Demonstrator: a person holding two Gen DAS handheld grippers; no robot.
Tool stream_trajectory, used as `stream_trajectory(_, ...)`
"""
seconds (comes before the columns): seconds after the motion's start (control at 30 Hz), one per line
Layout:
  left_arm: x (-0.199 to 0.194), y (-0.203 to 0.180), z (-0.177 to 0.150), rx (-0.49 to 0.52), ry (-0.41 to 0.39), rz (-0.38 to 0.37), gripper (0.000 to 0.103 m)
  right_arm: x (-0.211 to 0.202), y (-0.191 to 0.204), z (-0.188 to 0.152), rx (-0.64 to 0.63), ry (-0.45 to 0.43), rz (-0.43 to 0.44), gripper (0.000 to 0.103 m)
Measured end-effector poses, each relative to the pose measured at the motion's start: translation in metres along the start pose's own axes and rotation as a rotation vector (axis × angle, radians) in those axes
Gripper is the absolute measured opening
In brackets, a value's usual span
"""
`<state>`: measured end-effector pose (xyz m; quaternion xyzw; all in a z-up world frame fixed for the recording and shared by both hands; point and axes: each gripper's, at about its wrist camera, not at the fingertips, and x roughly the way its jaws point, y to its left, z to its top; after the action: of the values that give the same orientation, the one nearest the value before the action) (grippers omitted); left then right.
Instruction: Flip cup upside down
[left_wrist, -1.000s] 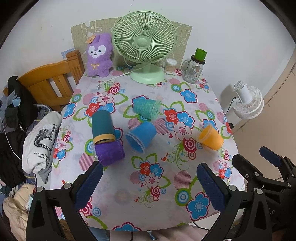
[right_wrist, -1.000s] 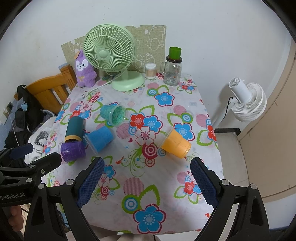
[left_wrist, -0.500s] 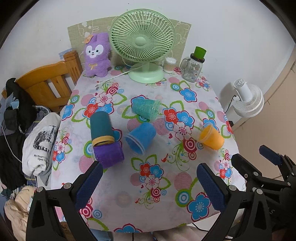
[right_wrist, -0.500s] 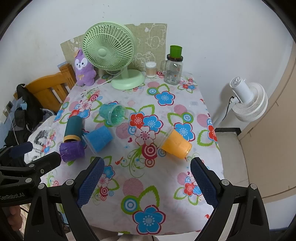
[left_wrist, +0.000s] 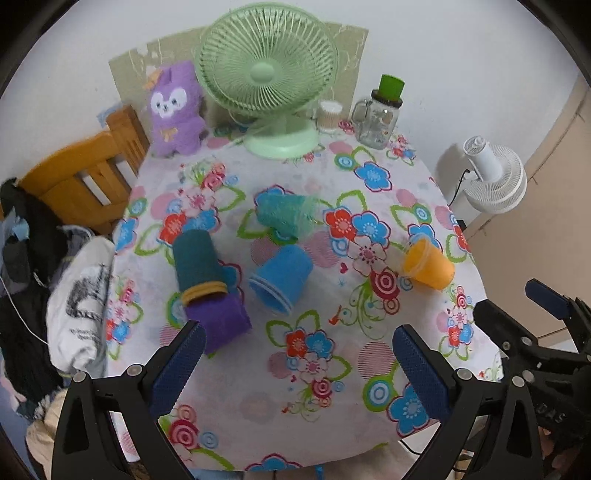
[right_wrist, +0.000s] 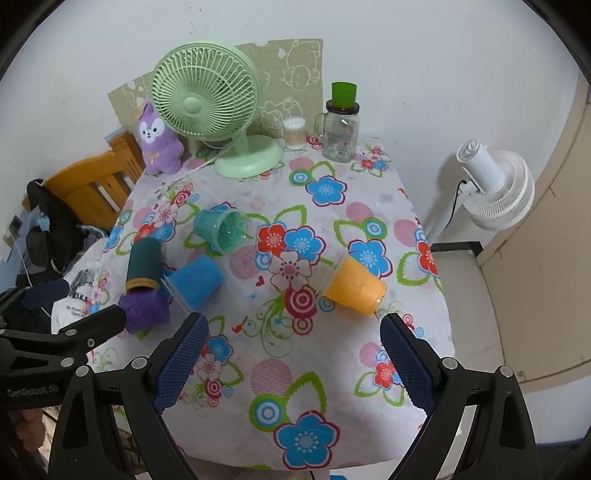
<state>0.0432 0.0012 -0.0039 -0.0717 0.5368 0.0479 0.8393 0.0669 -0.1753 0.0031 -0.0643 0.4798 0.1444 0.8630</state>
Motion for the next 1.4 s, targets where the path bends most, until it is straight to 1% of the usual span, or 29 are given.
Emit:
stream_trajectory(0.13,0.017,-0.010,0.007,-0.051,0.022,0.024,0.102,0.004,-0.014,0.006,-0.037,-0.004,0.039,0.096)
stream_trajectory(0.23,0.025,-0.022,0.010,-0.083,0.036,0.010,0.102,0.011,-0.027,0.011,-0.066,0.016,0.055,0.096)
stream_trajectory(0.3,0.033,-0.033,0.012,-0.092,0.043,0.035,0.102,0.015,-0.037,0.012,-0.080,0.018,0.068,0.096)
stream_trajectory(0.33,0.037,-0.039,0.013,-0.102,0.044,0.041,0.102,0.020,-0.045,0.013,-0.087,0.024,0.079,0.096)
stream_trajectory(0.43,0.051,-0.054,0.015,-0.136,0.062,0.028,0.102,0.033,-0.061,0.017,-0.114,0.047,0.093,0.096)
stream_trajectory(0.53,0.068,-0.071,0.018,-0.150,0.075,0.046,0.102,0.047,-0.079,0.021,-0.136,0.057,0.101,0.096)
stream_trajectory(0.63,0.084,-0.086,0.022,-0.159,0.095,0.046,0.102,0.063,-0.094,0.025,-0.160,0.072,0.105,0.096)
stream_trajectory(0.77,0.103,-0.108,0.026,-0.138,0.116,0.055,0.102,0.080,-0.116,0.029,-0.163,0.084,0.101,0.096)
stream_trajectory(0.9,0.119,-0.121,0.028,-0.127,0.132,0.051,0.102,0.098,-0.139,0.034,-0.133,0.104,0.095,0.096)
stream_trajectory(1.03,0.135,-0.135,0.030,-0.096,0.147,0.064,0.102,0.115,-0.157,0.038,-0.104,0.118,0.079,0.096)
stream_trajectory(1.1,0.141,-0.141,0.030,-0.079,0.151,0.055,0.103,0.120,-0.164,0.039,-0.092,0.124,0.077,0.096)
stream_trajectory(1.3,0.163,-0.170,0.032,0.039,0.169,0.056,0.103,0.138,-0.182,0.035,-0.054,0.142,0.060,0.096)
stream_trajectory(1.4,0.173,-0.183,0.032,0.079,0.177,0.038,0.103,0.145,-0.190,0.031,-0.038,0.153,0.057,0.096)
